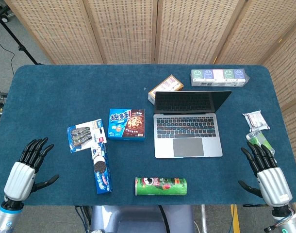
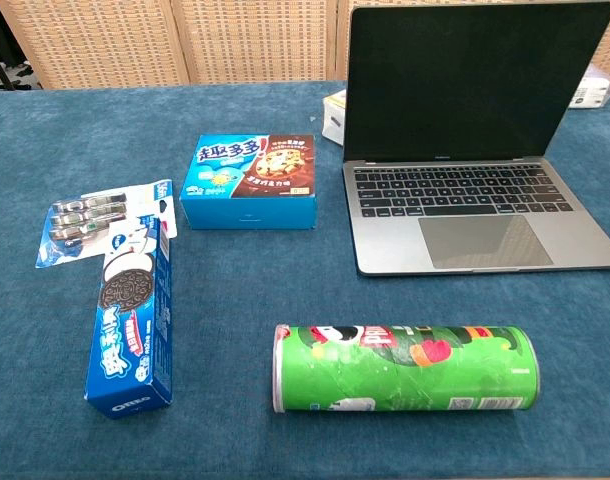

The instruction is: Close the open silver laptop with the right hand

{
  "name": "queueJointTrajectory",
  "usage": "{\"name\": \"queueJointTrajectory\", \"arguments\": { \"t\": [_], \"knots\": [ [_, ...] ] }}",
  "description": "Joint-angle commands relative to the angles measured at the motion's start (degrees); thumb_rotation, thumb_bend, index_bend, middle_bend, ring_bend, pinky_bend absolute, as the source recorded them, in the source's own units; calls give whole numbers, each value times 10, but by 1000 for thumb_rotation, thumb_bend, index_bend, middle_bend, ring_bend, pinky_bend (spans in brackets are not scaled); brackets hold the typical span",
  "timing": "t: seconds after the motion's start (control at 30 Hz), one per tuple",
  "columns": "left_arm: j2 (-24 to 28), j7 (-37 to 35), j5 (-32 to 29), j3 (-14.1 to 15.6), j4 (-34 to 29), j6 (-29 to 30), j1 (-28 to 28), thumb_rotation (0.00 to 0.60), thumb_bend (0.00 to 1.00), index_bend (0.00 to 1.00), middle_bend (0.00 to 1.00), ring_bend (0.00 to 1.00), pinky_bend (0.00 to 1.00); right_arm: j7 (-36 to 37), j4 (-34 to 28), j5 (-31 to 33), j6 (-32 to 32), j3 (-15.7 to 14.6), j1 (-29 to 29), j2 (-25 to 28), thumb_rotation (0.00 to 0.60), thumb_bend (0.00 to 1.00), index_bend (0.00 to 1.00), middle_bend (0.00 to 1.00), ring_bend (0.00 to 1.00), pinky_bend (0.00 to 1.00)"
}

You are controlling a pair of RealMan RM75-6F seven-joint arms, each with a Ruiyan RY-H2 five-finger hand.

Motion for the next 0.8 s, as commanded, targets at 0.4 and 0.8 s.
{"name": "queueJointTrajectory", "arguments": {
  "t": [0.4, 0.8],
  "knots": [
    [4, -5, 0, 1, -4, 1, 1, 600, 3, 130, 0, 51, 82, -2, -3, -7, 0, -2, 2, 0, 600, 2, 0, 0, 0, 0],
    [9, -8, -7, 1, -4, -9, -1, 600, 3, 130, 0, 75, 91, -4, -4, -5, -6, -2, 5, 0, 600, 2, 0, 0, 0, 0]
  ]
}}
